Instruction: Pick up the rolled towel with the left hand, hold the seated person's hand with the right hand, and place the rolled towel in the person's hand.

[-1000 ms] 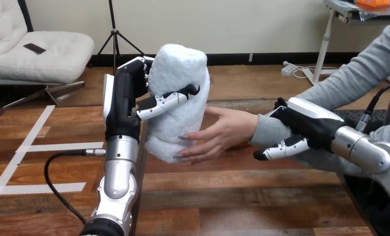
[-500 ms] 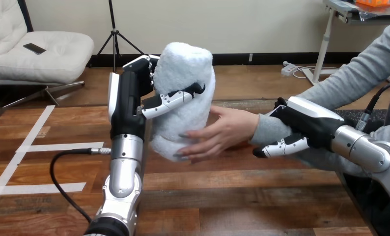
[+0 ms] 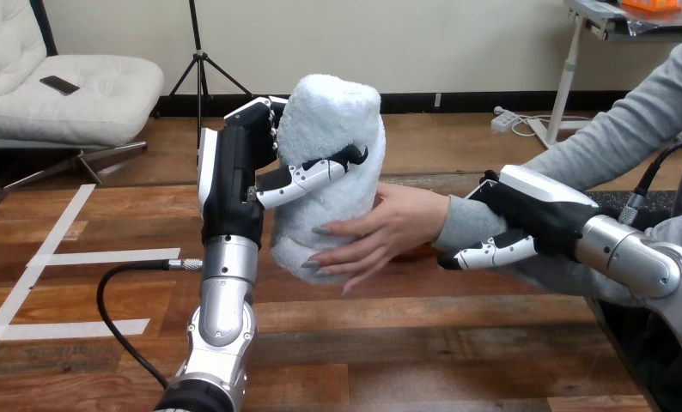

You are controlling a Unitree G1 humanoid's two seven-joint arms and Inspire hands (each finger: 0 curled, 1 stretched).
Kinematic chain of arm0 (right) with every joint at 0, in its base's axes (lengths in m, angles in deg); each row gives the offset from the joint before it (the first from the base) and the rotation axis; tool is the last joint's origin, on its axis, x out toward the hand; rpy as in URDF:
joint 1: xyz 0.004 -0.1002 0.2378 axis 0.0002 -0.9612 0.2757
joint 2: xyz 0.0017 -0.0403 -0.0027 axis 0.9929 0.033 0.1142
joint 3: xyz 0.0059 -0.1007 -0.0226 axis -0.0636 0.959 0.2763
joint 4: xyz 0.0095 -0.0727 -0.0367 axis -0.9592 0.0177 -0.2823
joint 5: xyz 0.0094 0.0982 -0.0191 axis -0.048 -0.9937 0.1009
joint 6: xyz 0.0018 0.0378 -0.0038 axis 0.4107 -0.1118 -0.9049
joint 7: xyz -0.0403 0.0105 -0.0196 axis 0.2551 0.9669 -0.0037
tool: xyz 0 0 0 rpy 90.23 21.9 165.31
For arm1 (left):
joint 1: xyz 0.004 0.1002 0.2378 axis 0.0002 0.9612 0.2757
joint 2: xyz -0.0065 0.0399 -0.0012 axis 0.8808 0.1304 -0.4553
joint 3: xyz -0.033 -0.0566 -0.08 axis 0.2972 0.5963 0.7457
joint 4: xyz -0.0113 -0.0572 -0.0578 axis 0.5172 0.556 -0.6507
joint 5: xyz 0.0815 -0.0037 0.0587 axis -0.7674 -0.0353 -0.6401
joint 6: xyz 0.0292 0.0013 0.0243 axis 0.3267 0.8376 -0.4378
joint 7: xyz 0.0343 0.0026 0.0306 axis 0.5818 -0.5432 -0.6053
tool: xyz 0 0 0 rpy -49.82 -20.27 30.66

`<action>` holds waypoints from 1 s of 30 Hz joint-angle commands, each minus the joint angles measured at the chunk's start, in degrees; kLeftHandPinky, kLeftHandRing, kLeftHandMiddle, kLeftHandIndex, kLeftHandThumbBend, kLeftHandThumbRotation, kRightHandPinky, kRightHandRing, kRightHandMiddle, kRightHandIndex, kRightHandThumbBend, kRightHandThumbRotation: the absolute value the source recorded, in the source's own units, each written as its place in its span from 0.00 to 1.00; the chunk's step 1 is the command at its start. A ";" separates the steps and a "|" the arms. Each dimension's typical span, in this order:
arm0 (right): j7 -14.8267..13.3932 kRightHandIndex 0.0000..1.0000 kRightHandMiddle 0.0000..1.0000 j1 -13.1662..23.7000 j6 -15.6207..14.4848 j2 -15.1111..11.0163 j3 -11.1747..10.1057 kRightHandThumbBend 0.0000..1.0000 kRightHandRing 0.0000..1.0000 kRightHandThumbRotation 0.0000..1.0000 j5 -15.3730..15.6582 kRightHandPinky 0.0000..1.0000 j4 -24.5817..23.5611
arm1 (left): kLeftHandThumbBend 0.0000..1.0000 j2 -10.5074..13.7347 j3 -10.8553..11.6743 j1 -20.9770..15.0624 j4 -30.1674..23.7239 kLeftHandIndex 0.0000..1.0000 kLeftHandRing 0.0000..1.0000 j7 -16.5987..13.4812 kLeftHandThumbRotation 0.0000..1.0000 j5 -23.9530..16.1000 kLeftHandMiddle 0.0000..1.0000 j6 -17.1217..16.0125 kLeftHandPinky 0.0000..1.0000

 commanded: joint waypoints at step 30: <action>-0.02 0.38 0.36 4.75 1.56 3.31 -0.81 0.66 0.30 0.45 -0.80 0.27 -3.45 | 0.62 -2.36 0.46 -7.02 -0.40 0.41 0.37 0.94 0.00 2.60 0.40 -1.91 0.33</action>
